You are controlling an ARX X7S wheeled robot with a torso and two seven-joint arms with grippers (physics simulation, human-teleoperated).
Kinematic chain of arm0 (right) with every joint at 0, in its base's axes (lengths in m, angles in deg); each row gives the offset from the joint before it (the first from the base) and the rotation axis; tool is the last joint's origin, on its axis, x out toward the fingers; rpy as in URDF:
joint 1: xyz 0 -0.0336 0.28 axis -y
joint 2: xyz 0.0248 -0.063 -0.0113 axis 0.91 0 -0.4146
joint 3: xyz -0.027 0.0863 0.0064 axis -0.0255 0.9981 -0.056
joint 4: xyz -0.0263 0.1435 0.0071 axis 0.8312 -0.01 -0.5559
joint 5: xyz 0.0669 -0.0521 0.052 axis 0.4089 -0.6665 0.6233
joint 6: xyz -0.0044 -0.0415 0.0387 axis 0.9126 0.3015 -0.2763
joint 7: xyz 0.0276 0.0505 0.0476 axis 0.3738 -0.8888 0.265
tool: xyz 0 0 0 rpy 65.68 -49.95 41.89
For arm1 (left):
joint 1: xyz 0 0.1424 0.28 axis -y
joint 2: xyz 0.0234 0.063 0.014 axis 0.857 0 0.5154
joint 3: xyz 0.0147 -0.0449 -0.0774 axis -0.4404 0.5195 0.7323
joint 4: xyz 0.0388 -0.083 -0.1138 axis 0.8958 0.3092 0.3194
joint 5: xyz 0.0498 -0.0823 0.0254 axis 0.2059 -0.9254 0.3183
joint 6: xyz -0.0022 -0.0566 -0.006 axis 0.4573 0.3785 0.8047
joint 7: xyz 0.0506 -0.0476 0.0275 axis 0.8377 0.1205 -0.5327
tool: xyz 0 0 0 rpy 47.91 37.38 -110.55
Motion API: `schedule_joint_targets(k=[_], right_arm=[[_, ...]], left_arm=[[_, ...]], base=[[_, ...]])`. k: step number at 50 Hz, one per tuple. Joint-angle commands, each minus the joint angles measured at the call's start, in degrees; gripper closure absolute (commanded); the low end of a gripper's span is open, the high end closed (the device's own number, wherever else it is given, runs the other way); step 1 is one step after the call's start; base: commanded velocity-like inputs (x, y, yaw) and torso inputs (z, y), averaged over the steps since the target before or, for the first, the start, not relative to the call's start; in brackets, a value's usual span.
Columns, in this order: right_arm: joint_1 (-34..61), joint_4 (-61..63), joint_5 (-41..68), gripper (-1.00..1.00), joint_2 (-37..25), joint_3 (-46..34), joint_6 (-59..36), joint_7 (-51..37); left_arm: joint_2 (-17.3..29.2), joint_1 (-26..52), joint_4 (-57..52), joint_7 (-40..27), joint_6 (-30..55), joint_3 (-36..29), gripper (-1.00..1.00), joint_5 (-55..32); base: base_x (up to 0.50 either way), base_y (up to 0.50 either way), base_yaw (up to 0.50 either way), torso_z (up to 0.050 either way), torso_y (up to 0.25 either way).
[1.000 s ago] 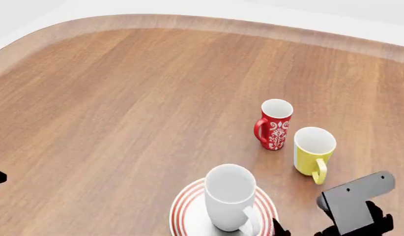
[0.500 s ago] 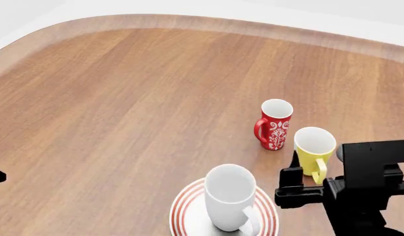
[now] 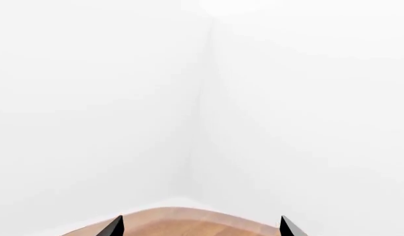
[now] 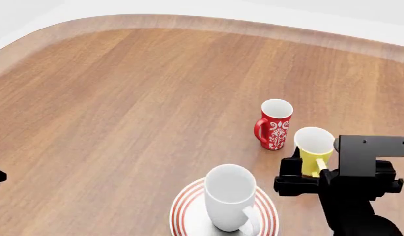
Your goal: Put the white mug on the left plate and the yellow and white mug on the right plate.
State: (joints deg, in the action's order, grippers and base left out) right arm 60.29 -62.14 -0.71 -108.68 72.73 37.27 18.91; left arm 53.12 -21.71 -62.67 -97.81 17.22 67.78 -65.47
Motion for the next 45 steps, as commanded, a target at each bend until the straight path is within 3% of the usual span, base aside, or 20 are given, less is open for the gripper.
schedule_joint_targets(k=[1,6,24,36,45], right_arm=[[16.66,-32.43,-5.14,-1.00,5.56,-4.13,10.70,5.82],[29.65,-57.98,-8.52,-1.00,9.15,-5.22,21.58,8.14],[33.04,-58.13,-19.18,-1.00,9.97,5.20,15.35,6.13],[33.29,-58.13,-22.55,-1.00,10.13,7.60,14.87,6.37],[33.66,-58.12,-23.43,-1.00,10.00,8.25,14.92,5.64]], left_arm=[[0.41,-0.16,0.56,0.22,-1.02,-0.67,-1.00,1.29],[0.63,0.03,0.48,0.13,-0.99,-0.28,-1.00,0.98],[1.52,-0.31,0.32,1.35,-2.94,-1.57,-1.00,2.45],[1.18,-0.35,0.16,0.16,-2.99,-1.25,-1.00,2.63],[1.66,-0.63,-0.42,0.41,-2.73,-0.35,-1.00,0.83]], base=[[0.00,0.00,0.00,0.000,0.000],[0.00,0.00,0.00,0.000,0.000],[0.00,0.00,0.00,0.001,-0.046],[0.00,0.00,0.00,0.001,-0.048],[0.00,0.00,0.00,0.000,-0.247]])
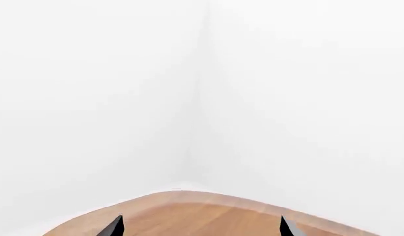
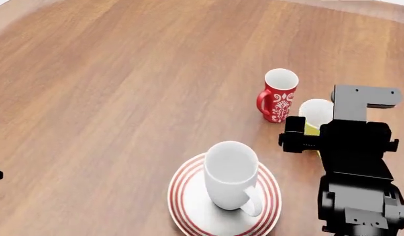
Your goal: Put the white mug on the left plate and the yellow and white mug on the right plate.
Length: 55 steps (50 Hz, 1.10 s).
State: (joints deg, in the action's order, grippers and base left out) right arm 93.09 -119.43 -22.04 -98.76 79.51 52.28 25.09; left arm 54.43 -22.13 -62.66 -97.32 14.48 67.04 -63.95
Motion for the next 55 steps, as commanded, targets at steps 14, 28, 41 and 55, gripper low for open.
schedule_joint_targets(k=[14,28,41,55], right_arm=[[3.99,-0.83,-2.76,-1.00,-1.90,1.09,-2.19,-1.80],[7.21,-0.83,-3.22,-1.00,-2.20,-0.49,-3.53,-1.95],[6.75,-0.83,-2.97,-1.00,-1.79,-1.22,-3.48,-1.66],[6.52,-0.83,-3.31,-1.00,-0.73,-3.16,-3.89,-0.07]], left_arm=[[-0.21,-0.13,0.21,-0.44,-0.62,0.64,-1.00,-1.32],[0.11,0.04,-0.35,-0.83,-0.73,-0.04,-1.00,-0.43],[0.26,-0.36,-0.75,-1.08,-1.02,0.71,-1.00,-1.42],[0.48,-0.33,-0.74,-1.39,-0.63,1.05,-1.00,-2.49]], base=[[0.00,0.00,0.00,0.000,-0.037],[0.00,0.00,0.00,0.000,-0.060],[0.00,0.00,0.00,0.000,-0.094],[0.00,0.00,0.00,0.001,-0.092]])
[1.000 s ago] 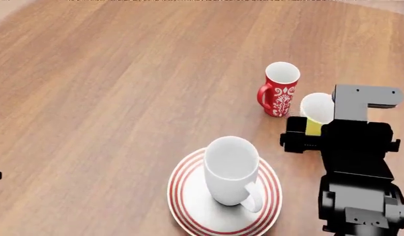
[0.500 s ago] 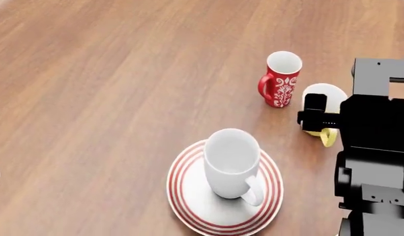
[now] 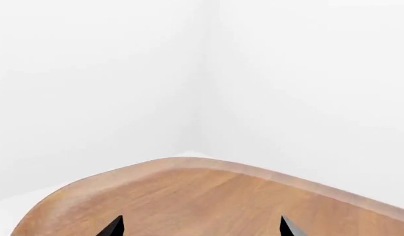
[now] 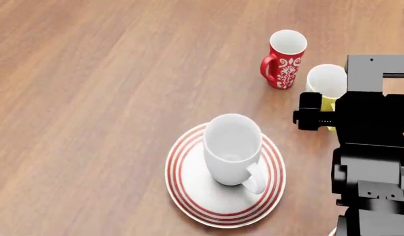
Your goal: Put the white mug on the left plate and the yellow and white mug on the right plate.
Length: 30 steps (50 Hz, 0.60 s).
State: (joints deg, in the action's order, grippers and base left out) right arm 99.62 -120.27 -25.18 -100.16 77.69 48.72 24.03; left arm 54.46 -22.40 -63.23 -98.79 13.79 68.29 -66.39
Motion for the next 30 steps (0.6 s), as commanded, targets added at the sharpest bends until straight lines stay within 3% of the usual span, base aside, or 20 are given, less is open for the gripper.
schedule_joint_targets(k=[1,10,30], right_arm=[[0.01,0.01,-0.18,-1.00,0.73,-1.47,-0.34,1.01],[0.05,0.02,0.27,-1.00,0.56,-1.70,-0.23,0.94],[1.00,0.02,0.46,-1.00,0.46,-2.04,1.11,0.73]], left_arm=[[0.67,-0.06,-0.51,-0.09,0.11,-0.66,-1.00,0.89],[0.23,-0.21,-0.36,-0.42,-0.63,0.47,-1.00,-0.39],[0.03,0.04,0.29,-0.71,-1.03,0.33,-1.00,-0.80]], base=[[0.00,0.00,0.00,0.005,-0.250],[0.00,0.00,0.00,0.007,-0.250],[0.00,0.00,0.00,0.000,-0.001]])
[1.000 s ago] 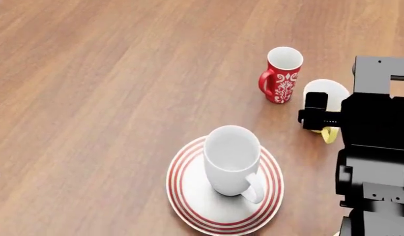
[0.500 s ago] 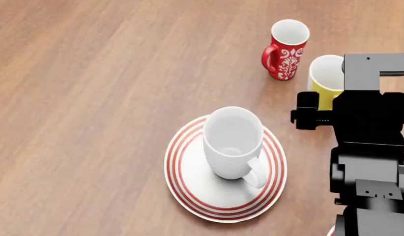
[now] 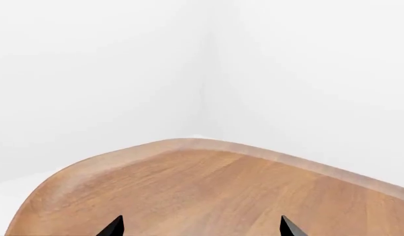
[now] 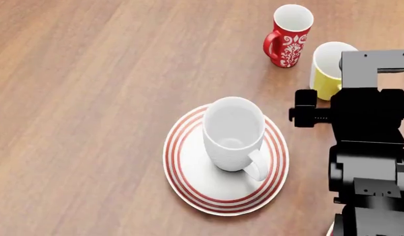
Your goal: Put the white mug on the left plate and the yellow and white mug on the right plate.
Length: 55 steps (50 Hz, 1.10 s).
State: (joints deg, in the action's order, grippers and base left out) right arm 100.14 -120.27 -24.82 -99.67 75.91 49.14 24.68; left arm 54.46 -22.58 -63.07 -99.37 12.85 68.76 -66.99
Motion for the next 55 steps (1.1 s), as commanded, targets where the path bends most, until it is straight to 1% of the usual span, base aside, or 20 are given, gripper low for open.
schedule_joint_targets(k=[1,21,31,55], right_arm=[[0.46,0.02,0.07,-1.00,-0.03,-0.31,0.68,0.05],[0.46,0.02,0.37,-1.00,-0.30,-0.09,1.01,-0.23],[0.36,0.02,0.60,-1.00,-0.50,0.44,1.71,-0.69],[1.01,0.03,0.84,-1.00,-1.11,2.12,3.64,-1.74]], left_arm=[[0.04,0.27,0.12,-0.17,-0.03,-0.14,-1.00,-0.23],[0.65,0.13,-0.42,-0.45,-0.06,-0.47,-1.00,0.05],[0.76,-0.05,-0.29,-0.41,-0.47,-0.05,-1.00,-0.56],[0.85,0.11,-0.03,-0.60,-0.89,-0.41,-1.00,-0.61]], base=[[0.00,0.00,0.00,0.000,0.000],[0.00,0.00,0.00,0.000,0.000],[0.00,0.00,0.00,0.004,-0.230],[0.00,0.00,0.00,0.000,0.000]])
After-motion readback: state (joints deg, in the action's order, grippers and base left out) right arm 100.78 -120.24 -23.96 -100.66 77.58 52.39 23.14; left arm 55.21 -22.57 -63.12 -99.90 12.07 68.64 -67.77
